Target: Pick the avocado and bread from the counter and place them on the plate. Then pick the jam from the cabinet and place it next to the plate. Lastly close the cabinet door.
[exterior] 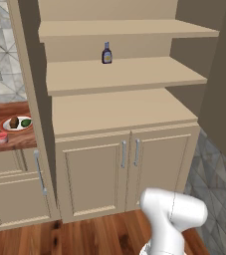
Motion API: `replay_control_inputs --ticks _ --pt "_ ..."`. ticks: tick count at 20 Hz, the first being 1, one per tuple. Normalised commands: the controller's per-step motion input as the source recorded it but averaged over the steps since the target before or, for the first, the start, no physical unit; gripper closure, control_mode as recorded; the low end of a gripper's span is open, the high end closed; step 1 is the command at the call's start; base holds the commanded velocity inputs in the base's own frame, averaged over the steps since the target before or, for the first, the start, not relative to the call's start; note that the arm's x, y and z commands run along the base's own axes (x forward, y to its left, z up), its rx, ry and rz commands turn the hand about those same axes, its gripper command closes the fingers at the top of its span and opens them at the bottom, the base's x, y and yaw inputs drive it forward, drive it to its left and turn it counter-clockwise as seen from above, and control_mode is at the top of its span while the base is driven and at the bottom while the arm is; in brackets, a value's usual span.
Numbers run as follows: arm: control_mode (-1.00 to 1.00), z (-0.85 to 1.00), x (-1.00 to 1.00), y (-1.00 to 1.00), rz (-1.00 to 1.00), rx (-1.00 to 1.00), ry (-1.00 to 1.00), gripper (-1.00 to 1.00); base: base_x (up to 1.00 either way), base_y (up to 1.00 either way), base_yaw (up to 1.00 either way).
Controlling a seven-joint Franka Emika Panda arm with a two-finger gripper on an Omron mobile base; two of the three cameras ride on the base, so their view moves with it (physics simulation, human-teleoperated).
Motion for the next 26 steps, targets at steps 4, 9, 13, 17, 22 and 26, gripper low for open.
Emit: replay_control_inputs --ticks 4,9,13,17,22,26 --pt "-1.00 -0.14 0.00 -0.03 -0.04 -0.13 0.12 -1.00 0.00 0.00 0.00" --pt "-1.00 -0.11 0.00 -0.12 -0.08 -0.07 0.15 -1.00 0.00 0.00 0.00" --pt "-1.00 0.00 0.00 -0.39 -0.12 0.06 0.09 -1.00 0.00 0.00 0.00" --pt "-1.00 0.00 0.00 -0.44 -0.11 0.11 0.04 -1.00 0.00 0.00 0.00" --pt "-1.00 0.00 0.00 -0.13 -0.08 0.01 0.00 -1.00 0.00 0.00 0.00" --pt "-1.00 -0.04 0.08 0.00 -0.07 0.00 0.00 -1.00 0.00 0.00 0.00"
